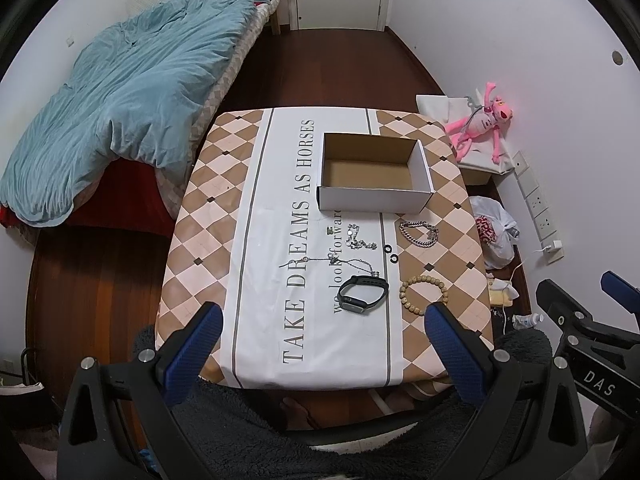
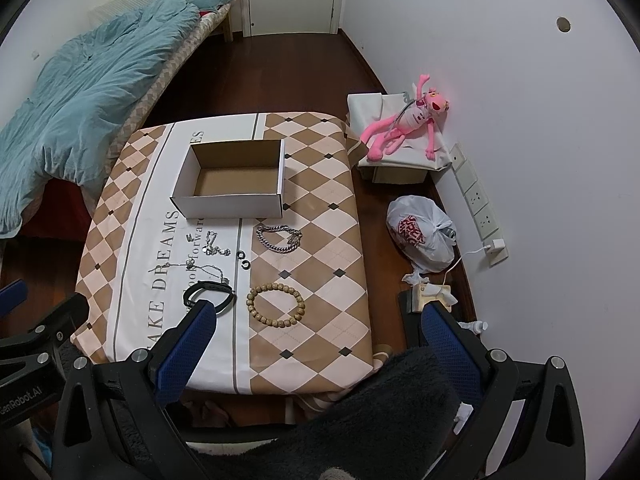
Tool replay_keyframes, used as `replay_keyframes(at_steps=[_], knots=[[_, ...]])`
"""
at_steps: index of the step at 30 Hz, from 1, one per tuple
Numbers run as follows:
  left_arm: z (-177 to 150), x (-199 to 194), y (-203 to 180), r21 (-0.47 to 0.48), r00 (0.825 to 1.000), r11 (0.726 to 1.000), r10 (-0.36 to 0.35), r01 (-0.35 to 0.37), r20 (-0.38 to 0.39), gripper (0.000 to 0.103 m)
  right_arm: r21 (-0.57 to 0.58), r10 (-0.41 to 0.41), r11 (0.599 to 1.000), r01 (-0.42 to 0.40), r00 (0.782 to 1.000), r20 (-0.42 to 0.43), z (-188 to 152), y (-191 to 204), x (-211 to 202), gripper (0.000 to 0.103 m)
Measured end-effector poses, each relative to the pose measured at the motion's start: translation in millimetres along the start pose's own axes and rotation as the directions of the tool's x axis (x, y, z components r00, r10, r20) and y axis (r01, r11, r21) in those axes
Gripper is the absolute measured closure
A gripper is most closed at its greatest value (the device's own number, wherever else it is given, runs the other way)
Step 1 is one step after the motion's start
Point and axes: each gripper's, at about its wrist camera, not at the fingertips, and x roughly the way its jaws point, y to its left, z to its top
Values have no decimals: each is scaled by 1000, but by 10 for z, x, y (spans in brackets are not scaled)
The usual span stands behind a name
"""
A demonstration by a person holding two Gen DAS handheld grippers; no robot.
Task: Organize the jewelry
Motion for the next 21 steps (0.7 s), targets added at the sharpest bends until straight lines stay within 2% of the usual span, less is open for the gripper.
replay_keyframes(at_steps=[21], knots=[[18,-27,0,3,1000,1000,3,-3,4,0,6,5,1000,-5,1000,2,33,8,-56,0]])
